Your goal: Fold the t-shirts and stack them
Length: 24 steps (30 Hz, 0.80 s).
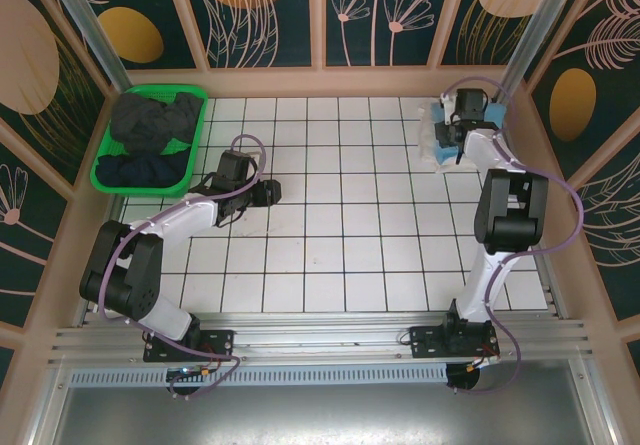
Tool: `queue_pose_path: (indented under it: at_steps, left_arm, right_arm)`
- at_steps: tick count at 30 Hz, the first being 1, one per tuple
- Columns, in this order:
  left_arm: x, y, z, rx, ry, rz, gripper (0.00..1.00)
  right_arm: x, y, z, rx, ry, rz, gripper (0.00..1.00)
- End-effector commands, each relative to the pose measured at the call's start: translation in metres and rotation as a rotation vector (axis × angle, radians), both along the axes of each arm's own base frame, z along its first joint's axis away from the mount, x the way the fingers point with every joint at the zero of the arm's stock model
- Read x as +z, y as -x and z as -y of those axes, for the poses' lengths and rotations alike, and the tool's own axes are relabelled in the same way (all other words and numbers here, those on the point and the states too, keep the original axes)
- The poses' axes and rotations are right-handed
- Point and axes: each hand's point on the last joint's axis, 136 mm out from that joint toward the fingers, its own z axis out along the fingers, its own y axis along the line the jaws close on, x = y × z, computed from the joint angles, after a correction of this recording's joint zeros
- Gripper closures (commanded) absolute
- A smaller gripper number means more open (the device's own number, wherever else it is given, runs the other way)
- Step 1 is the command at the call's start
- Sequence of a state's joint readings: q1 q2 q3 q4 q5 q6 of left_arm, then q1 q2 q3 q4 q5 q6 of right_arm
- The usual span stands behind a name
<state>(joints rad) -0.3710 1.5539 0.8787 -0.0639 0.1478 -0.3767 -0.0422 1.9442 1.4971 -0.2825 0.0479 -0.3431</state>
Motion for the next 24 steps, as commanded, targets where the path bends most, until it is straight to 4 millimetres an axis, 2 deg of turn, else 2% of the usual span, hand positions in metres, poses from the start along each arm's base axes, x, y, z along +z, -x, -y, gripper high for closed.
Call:
queue_pose_path:
  at_steps: [1, 4, 6, 7, 9, 12, 14, 16, 19, 24]
  left_arm:
    - [-0.002, -0.003, -0.005, 0.002, -0.023, 0.004, 0.43]
    - [-0.004, -0.003, -0.006, 0.005, -0.030, 0.000, 0.43]
    - [-0.005, -0.003, -0.007, 0.005, -0.034, -0.003, 0.43]
    - [-0.005, -0.003, -0.007, 0.006, -0.036, -0.003, 0.43]
    - [-0.002, -0.004, -0.007, 0.009, -0.037, 0.003, 0.42]
    - [0.007, -0.007, -0.008, 0.016, -0.033, 0.022, 0.41]
    - [0.013, -0.008, -0.007, 0.018, -0.027, 0.034, 0.40]
    - [0.019, -0.009, -0.008, 0.026, -0.023, 0.049, 0.37]
    - [0.027, -0.011, -0.012, 0.044, -0.029, 0.077, 0.32]
    - [0.042, -0.010, -0.027, 0.106, -0.061, 0.137, 0.19]
  right_arm:
    - [-0.025, 0.018, -0.007, 0.063, -0.073, -0.126, 0.71]
    - [-0.056, 0.026, -0.006, 0.060, -0.106, -0.217, 0.65]
    - [-0.064, 0.029, -0.002, 0.038, -0.110, -0.240, 0.63]
    - [-0.059, 0.027, 0.000, 0.027, -0.113, -0.230, 0.62]
    - [-0.038, 0.021, 0.000, 0.015, -0.132, -0.173, 0.52]
    - [0.011, 0.010, -0.007, 0.031, -0.212, -0.032, 0.44]
    - [0.041, 0.004, -0.010, 0.040, -0.281, 0.071, 0.32]
    - [0.057, -0.003, -0.003, 0.004, -0.320, 0.156, 0.26]
    - [0.055, -0.017, 0.023, -0.120, -0.357, 0.236, 0.23]
    - [0.020, -0.047, 0.061, -0.281, -0.395, 0.273, 0.23]
